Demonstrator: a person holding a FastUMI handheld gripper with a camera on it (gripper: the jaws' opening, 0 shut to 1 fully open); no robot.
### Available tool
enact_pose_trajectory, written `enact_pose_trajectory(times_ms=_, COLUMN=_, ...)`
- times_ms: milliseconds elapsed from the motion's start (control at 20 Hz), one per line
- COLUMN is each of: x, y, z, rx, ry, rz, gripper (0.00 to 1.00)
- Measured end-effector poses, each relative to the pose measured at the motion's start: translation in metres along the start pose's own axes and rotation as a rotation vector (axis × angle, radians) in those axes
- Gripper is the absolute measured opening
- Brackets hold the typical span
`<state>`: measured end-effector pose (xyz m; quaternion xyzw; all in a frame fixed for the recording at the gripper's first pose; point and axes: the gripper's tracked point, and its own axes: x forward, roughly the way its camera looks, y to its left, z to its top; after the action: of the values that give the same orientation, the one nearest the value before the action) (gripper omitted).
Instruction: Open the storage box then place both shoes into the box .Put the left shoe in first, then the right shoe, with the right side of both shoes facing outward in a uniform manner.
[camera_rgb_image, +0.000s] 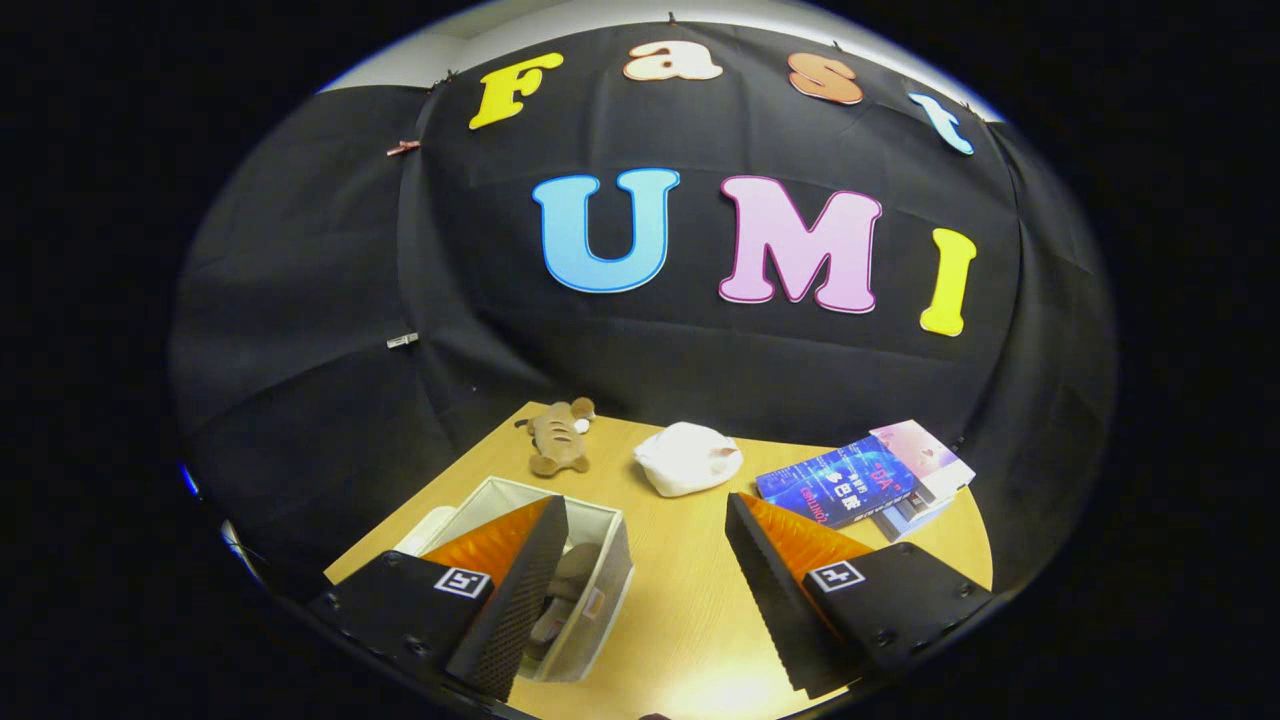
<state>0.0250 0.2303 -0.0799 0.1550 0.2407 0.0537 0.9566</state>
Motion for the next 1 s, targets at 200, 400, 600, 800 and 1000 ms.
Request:
enact_pose_trajectory(times_ms=200, x=-0.028, y=-0.047, z=0.011, rx=-0.058, ry=-0.062, rz=-0.022, gripper=0.99)
enact_pose_trajectory(times_ms=400, x=-0.051, y=-0.085, z=0.014, rx=-0.069, ry=-0.081, rz=-0.033, gripper=0.98)
enact_pose_trajectory(times_ms=600, x=-0.071, y=-0.122, z=0.022, rx=-0.046, ry=-0.137, rz=-0.056, gripper=0.96)
enact_pose_trajectory(times_ms=800, x=-0.083, y=-0.151, z=0.020, rx=-0.027, ry=-0.165, rz=-0.076, gripper=0.96)
enact_pose_trajectory(times_ms=1000, x=-0.097, y=-0.169, z=0.021, rx=-0.092, ry=-0.204, rz=-0.090, gripper=0.96)
